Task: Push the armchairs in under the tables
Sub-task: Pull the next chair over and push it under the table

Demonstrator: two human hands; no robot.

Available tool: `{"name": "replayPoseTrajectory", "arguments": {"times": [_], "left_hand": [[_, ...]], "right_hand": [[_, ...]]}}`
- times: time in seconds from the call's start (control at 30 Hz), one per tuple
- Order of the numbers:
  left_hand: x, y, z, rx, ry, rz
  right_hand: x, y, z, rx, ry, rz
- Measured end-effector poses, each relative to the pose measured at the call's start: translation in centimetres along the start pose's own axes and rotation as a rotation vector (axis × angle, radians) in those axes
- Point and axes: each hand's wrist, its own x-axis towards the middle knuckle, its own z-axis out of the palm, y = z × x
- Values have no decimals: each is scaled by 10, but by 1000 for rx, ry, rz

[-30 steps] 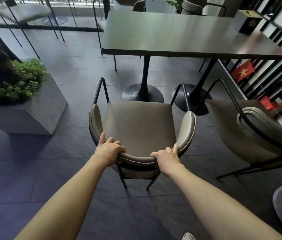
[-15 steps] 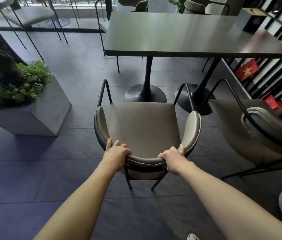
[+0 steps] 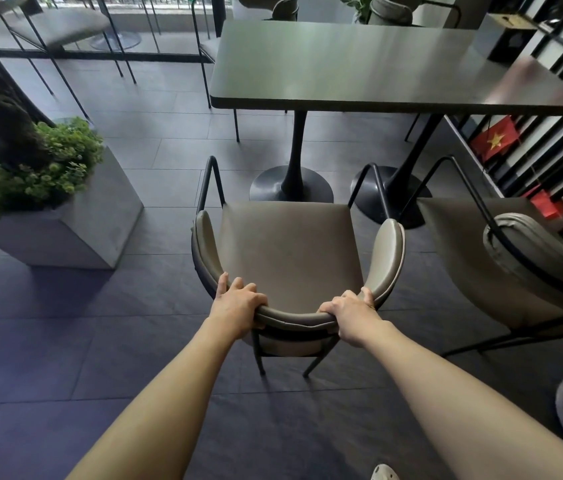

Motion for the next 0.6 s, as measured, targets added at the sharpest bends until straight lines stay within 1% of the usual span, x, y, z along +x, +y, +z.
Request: {"name": "replayPoseTrajectory", "arguments": {"times": [0.1,0.17,0.23,0.27,0.3,0.33,0.4,0.5,0.6], "left_hand": [[-1,2,-6,-6,-62,-9],[-3,3,-13,-83,-111,-10],[-7,2,-24,-291,-123,-23],[-9,1,-32,-431,-109,-34],[-12,-1,-41,-569,-84,-54],[-14,-4,-51,-686,-47,-79],[-17,-15,-75,-817,69,-138],[-18,-36,-110,-885,246,-209],[-18,-58,-150,-941,424,-282]], "right_hand": [[-2,-3,-7,-2,-55,13],[-6,-8,-15,55,-145,27],[-11,-15,-28,166,-232,46],[-14,-18,-37,244,-246,69],[-15,-23,-47,320,-222,95],[-16,-28,-58,384,-165,120],[-17,-43,-87,491,25,143],[-21,-70,-140,751,306,118],[-22,-96,-190,941,452,48]]}}
